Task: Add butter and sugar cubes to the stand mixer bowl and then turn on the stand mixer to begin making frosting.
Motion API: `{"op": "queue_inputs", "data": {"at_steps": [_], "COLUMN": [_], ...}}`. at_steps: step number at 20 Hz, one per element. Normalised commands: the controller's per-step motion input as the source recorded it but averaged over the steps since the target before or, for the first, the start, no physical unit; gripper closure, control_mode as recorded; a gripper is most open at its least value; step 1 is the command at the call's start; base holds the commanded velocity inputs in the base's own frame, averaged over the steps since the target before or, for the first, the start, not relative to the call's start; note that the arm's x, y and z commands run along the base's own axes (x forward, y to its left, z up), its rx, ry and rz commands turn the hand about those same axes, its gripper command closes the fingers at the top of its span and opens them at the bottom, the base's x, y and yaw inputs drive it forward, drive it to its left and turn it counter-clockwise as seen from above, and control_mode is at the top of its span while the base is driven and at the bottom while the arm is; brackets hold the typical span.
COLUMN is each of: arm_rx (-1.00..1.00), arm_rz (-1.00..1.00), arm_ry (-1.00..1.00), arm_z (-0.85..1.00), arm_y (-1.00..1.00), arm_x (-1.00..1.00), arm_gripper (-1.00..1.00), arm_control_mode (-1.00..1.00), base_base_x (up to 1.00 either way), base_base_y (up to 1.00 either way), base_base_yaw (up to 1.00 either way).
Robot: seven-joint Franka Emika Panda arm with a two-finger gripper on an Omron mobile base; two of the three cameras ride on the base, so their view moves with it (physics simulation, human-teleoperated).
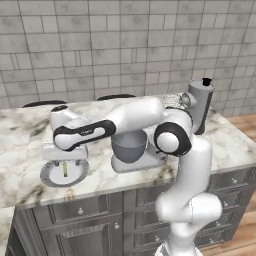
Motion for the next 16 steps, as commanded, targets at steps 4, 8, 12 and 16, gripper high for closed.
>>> {"op": "queue_inputs", "data": {"at_steps": [4, 8, 12, 16], "arm_rx": [-0.09, -0.05, 0.0, 0.0], "arm_rz": [-0.12, -0.09, -0.03, 0.0], "arm_ry": [0.0, 0.0, 0.0, 0.0], "arm_z": [-0.15, -0.12, -0.11, -0.29], "arm_y": [0.11, 0.0, -0.01, -0.2], "arm_x": [0.11, 0.21, 0.23, 0.08], "arm_gripper": [-1.0, -1.0, -1.0, -1.0], "arm_control_mode": [-1.0, -1.0, -1.0, -1.0], "base_base_x": [0.0, 0.0, 0.0, 0.0], "base_base_y": [0.0, 0.0, 0.0, 0.0], "base_base_yaw": [0.0, 0.0, 0.0, 0.0]}}
